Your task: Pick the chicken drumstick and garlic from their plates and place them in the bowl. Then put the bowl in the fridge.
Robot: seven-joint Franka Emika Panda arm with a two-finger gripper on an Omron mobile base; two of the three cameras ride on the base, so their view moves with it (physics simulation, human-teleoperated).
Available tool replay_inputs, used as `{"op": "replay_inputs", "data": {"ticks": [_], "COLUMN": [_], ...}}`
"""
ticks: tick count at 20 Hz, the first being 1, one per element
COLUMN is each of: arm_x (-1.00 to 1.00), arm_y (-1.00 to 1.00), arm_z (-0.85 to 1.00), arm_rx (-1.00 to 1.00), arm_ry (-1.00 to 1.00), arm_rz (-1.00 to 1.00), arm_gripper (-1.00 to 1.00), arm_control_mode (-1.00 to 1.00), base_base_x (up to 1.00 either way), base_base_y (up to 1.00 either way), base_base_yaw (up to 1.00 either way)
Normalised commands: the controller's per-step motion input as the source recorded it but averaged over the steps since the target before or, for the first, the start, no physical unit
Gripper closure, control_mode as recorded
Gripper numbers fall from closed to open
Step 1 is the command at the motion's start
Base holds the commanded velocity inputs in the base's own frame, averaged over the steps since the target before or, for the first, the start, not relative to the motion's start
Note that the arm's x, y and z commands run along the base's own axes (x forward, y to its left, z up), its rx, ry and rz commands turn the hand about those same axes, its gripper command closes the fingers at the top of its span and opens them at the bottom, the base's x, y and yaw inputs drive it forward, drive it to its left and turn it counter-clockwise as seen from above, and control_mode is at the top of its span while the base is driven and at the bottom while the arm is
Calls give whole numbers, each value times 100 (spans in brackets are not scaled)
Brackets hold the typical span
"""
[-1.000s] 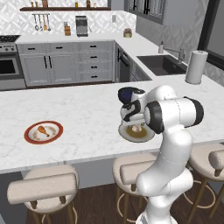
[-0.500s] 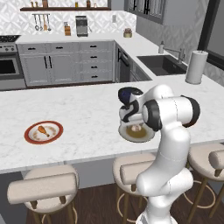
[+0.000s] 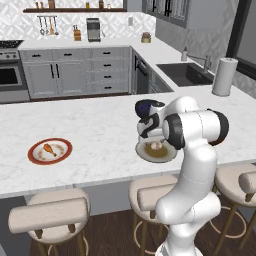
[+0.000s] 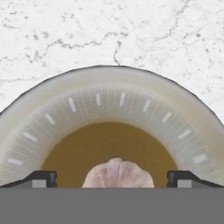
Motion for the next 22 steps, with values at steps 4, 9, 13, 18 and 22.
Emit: {"op": "replay_inputs", "data": {"ticks": [4,9,13,18,22], "arm_x": [-29,-36,-32,-13,0], "arm_y": [0,-2,-1,0,-12], "arm_z": [-22,-25,-24,-4,33], "arm_rx": [0,0,0,0,0], "arm_ry": [0,0,0,-7,-8], "arm_rz": [0,0,0,0,0], "arm_gripper": [-100,-100,100,100,100], "arm_control_mode": [-100,-100,-100,-100,-100], "base_base_x": [0,0,0,0,0], "base_base_y": [0,0,0,0,0], "base_base_yaw": [0,0,0,0,0]}}
